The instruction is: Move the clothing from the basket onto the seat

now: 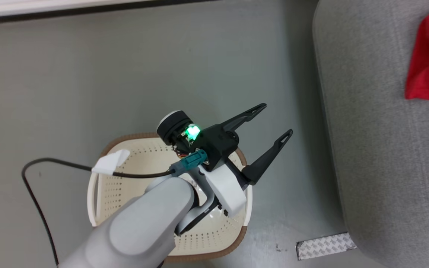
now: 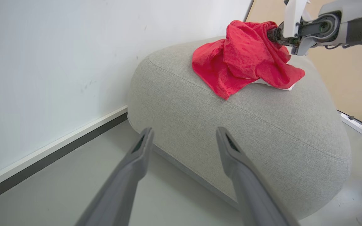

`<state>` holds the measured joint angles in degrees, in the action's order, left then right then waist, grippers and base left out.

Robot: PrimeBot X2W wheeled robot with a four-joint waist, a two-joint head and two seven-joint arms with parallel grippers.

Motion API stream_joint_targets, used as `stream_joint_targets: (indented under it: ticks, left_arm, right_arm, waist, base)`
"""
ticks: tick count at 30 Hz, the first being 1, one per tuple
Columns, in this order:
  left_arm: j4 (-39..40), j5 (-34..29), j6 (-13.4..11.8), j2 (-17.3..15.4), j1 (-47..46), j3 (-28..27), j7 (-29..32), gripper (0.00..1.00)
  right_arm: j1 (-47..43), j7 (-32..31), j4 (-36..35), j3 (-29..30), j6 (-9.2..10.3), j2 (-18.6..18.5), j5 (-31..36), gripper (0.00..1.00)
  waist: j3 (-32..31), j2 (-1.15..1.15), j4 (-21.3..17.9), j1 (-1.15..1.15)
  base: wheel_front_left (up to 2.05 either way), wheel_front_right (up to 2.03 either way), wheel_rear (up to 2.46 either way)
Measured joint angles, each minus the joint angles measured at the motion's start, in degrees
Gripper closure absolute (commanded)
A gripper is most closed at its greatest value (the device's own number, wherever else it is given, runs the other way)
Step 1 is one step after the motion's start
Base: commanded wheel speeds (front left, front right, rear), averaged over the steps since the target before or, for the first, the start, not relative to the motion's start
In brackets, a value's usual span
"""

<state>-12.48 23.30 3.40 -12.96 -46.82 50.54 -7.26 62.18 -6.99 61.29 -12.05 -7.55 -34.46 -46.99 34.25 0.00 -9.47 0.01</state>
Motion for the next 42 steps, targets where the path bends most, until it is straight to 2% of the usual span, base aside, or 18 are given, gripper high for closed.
stream_joint_targets:
  ticks: [6,13,19,23,32,38,42]
  left_arm:
    - [-1.79,1.62,-0.45,-0.12,1.75,0.04,-0.97,0.00]
    - [-3.57,3.55,-1.27,-0.40,5.69,-0.20,-2.21,0.00]
    - [-4.03,5.50,-2.52,-0.66,9.18,-0.75,-3.43,0.00]
    - [-4.13,6.64,-3.49,-0.94,11.23,-1.76,-4.42,0.00]
    - [-4.20,8.79,-6.05,-2.18,15.64,-4.19,-5.93,0.00]
    - [-3.76,9.87,-7.65,-3.82,18.10,-5.77,-6.39,0.00]
    - [-3.89,10.54,-8.95,-4.91,19.64,-7.44,-6.73,0.00]
  right_arm:
    - [-1.56,-4.82,-1.58,-4.66,0.00,0.32,-0.60,0.00]
    - [-3.87,-11.29,-3.99,-9.65,0.00,-1.91,-2.03,0.00]
    - [-5.21,-13.11,-11.09,-13.68,0.00,-3.91,-3.26,0.00]
    - [-6.87,-10.12,-17.60,-17.16,0.00,-5.87,-1.85,0.00]
    - [-12.44,-5.25,-32.62,-20.71,0.00,-5.04,-5.03,0.00]
    - [-17.68,-0.57,-40.72,-20.90,0.00,-4.63,-5.46,0.00]
    - [-21.73,3.25,-44.11,-20.24,0.00,-3.07,-4.07,0.00]
  waist:
    - [-4.07,0.00,-1.34,-0.01]
    - [-11.10,0.00,-3.16,-0.02]
    - [-17.60,0.00,-4.63,-0.03]
    - [-21.65,0.00,-5.15,-0.03]
    - [-30.46,0.00,-4.22,-0.03]
    - [-33.61,0.00,-1.16,-0.02]
    - [-34.82,0.00,1.29,-0.02]
  base:
    - [0.00,0.00,0.00]
    - [0.00,0.00,0.00]
    - [0.00,0.00,0.00]
    - [0.00,0.00,0.00]
    - [0.00,0.00,0.00]
    - [0.00,0.00,0.00]
    - [0.00,0.00,0.00]
